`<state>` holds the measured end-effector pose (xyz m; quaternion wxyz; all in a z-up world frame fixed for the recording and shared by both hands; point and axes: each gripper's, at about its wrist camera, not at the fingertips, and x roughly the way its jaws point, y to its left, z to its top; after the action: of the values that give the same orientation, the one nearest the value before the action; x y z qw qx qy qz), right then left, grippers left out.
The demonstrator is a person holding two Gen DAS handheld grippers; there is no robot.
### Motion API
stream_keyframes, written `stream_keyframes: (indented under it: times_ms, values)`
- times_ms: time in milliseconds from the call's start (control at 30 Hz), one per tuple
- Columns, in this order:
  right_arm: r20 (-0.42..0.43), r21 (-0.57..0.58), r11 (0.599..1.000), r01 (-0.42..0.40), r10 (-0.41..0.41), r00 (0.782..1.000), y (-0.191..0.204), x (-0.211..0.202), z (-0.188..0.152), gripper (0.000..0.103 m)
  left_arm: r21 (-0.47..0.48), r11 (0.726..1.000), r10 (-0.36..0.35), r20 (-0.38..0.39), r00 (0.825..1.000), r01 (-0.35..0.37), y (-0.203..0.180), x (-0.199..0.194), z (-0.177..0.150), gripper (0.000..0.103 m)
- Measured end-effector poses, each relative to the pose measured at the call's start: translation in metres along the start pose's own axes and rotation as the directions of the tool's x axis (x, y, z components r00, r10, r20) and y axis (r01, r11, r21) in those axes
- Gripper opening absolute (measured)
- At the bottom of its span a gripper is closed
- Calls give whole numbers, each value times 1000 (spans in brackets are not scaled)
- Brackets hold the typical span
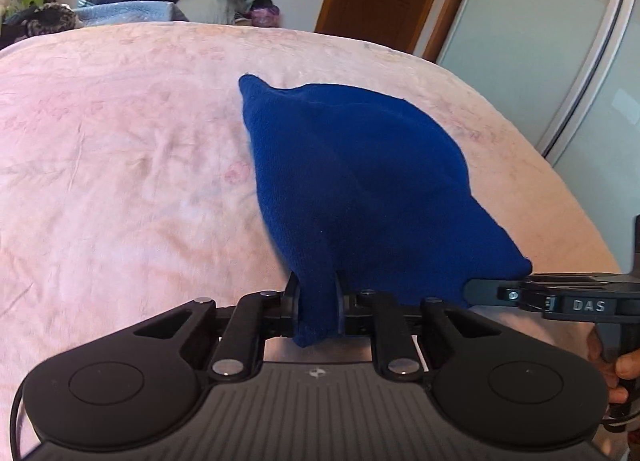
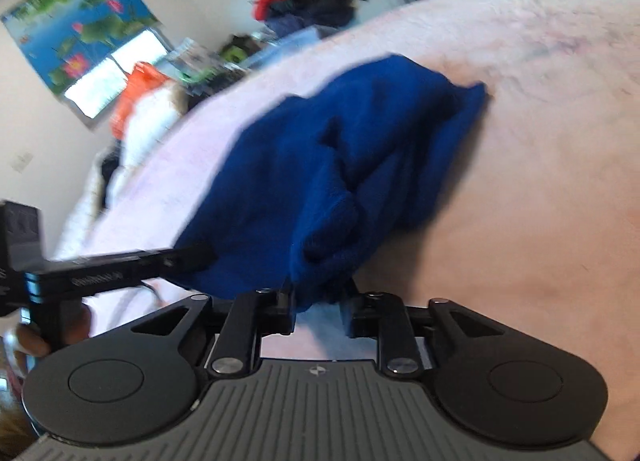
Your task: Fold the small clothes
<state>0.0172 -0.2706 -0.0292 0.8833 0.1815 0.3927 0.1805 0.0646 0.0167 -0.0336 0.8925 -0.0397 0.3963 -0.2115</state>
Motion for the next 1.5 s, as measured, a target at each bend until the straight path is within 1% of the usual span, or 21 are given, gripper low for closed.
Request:
stream_keyframes:
  times_ms: [67,100,133,167,200,233,300,400,467,567,633,700,767,833,900,1033,1100,1167,1333,1400,1500]
  values:
    - [80,-27,996,82,-80,994,12,-14,-4,37,0,1000,30,16,999,-30,-5,-7,-4,31]
    - [141,-48,988,144,-136,981,20,-23,-4,40,-8,999,46,21,999,-46,-7,-9,-5,38]
    - [204,-69,976,207,-189,960,29,-31,-5,39,-20,997,69,22,997,-69,-10,-11,-7,57]
    - [258,-89,963,254,-224,940,38,-36,-6,39,-30,995,96,27,995,-95,-13,-13,-10,71]
    - [290,-113,956,271,-229,929,47,-38,-7,39,-29,993,117,38,992,-116,-17,-14,-13,72]
    - [299,-146,955,258,-206,932,54,-36,-8,39,-17,990,143,45,989,-142,-22,-14,-15,72]
    - [271,-203,955,217,-158,949,65,-25,-11,37,38,975,218,41,975,-220,-33,-11,-18,72]
    - [201,-244,941,233,-186,962,66,1,-13,42,74,958,273,62,960,-277,-40,-12,-25,72]
    - [163,-213,938,275,-243,956,63,12,-15,42,71,958,274,54,960,-277,-40,-12,-27,72]
    - [190,-173,955,240,-206,960,71,1,-16,45,77,950,300,61,952,-304,-41,-13,-30,72]
    - [197,-210,948,241,-200,960,80,0,-18,50,77,946,311,61,948,-315,-43,-11,-32,72]
    - [175,-238,935,265,-227,958,82,7,-23,63,66,947,312,56,948,-315,-44,-11,-33,72]
    - [142,-240,930,278,-250,958,79,14,-30,65,65,947,313,50,949,-316,-46,-11,-35,72]
    - [157,-236,929,285,-253,955,84,8,-34,66,72,943,322,43,946,-325,-47,-11,-38,72]
    - [161,-219,934,282,-250,955,84,5,-34,76,76,940,330,35,943,-332,-48,-11,-40,72]
    - [172,-201,933,299,-266,948,86,-3,-37,82,72,939,334,34,942,-335,-48,-15,-44,72]
    - [171,-192,931,310,-279,945,86,-5,-39,89,64,938,339,31,940,-340,-48,-16,-46,73]
    - [170,-184,929,321,-292,941,85,-7,-42,91,58,937,343,29,939,-344,-47,-18,-48,77]
    - [144,-157,933,325,-304,942,84,-10,-49,93,51,938,341,19,940,-342,-45,-22,-53,77]
    - [136,-141,935,326,-308,942,84,-11,-51,94,50,935,349,29,937,-350,-45,-25,-56,77]
    - [141,-152,930,334,-314,939,86,-13,-54,96,47,926,372,56,926,-375,-44,-28,-61,84]
